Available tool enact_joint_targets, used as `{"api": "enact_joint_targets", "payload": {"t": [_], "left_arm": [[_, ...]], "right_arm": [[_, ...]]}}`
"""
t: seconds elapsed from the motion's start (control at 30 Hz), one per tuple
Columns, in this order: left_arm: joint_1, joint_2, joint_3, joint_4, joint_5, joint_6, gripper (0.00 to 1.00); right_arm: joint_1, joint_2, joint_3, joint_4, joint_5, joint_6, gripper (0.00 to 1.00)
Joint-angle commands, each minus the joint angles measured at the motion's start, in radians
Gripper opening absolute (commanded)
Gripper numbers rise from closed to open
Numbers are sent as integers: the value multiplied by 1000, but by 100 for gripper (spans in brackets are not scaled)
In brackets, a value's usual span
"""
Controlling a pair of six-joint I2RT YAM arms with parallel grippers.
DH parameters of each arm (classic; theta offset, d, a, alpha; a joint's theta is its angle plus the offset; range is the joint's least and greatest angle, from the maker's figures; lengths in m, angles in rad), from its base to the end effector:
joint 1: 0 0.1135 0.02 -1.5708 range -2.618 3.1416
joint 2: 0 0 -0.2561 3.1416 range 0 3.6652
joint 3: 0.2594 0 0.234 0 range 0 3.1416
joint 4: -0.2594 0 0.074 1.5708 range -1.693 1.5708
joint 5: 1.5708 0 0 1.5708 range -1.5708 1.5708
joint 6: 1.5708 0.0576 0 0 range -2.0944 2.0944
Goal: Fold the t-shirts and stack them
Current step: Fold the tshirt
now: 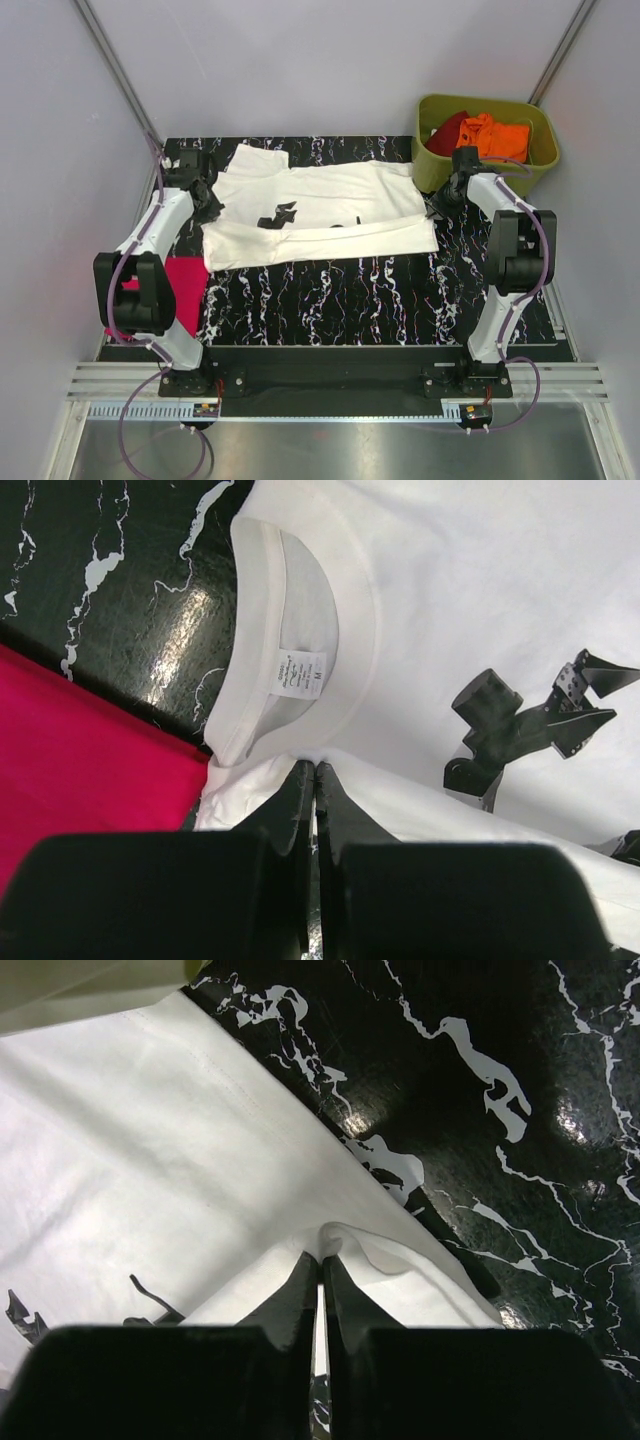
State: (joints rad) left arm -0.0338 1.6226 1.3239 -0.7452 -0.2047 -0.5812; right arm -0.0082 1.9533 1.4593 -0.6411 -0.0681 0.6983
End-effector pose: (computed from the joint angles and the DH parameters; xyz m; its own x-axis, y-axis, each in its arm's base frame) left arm 0.3329 0.0005 0.2474 -0.6841 -0.5147 -0.5168 -0.5320 0.8368 -0.1292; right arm 0.3987 0.0006 0.1775 -0.7075 0.6473 -0.2836 0.5671 0.7595 0.3186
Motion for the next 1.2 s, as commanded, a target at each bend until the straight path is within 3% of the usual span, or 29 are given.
{"api": "enact_joint_targets", "payload": {"t": [0.0, 0.07, 0.1, 0.17, 0.2, 0.33, 0.47, 0.67, 0.9, 1.03, 1.17], "left_arm": [[8, 23, 51, 55, -47, 35, 1], [6, 36, 52, 60, -76, 49, 16], [8, 49, 69, 49, -91, 53, 30], [5, 63, 93, 6, -136, 63, 41], [2, 62, 121, -8, -154, 75, 51], [-41, -9, 130, -32, -213, 109, 72], [-89, -101, 109, -60, -171, 112, 74], [-110, -286, -80, -45, -4, 93, 72], [-110, -510, -305, -54, 142, 75, 69], [-109, -559, -345, -74, 149, 70, 68], [-109, -567, -347, -79, 163, 83, 68]], "right_arm": [[2, 42, 12, 40, 13, 4, 8], [2, 48, 22, 29, 14, 0, 15], [4, 53, 33, 15, 25, -5, 19], [2, 52, 56, -34, 31, -14, 27], [2, 47, 58, -45, 42, -28, 36], [4, -23, 49, -118, 65, -51, 49], [2, -88, 30, -166, 103, -106, 57], [4, -200, -54, -178, 90, -154, 63], [4, -362, -275, -100, -45, -132, 65], [27, -447, -369, -45, -65, -106, 65], [27, -445, -413, -2, -82, -74, 57]]}}
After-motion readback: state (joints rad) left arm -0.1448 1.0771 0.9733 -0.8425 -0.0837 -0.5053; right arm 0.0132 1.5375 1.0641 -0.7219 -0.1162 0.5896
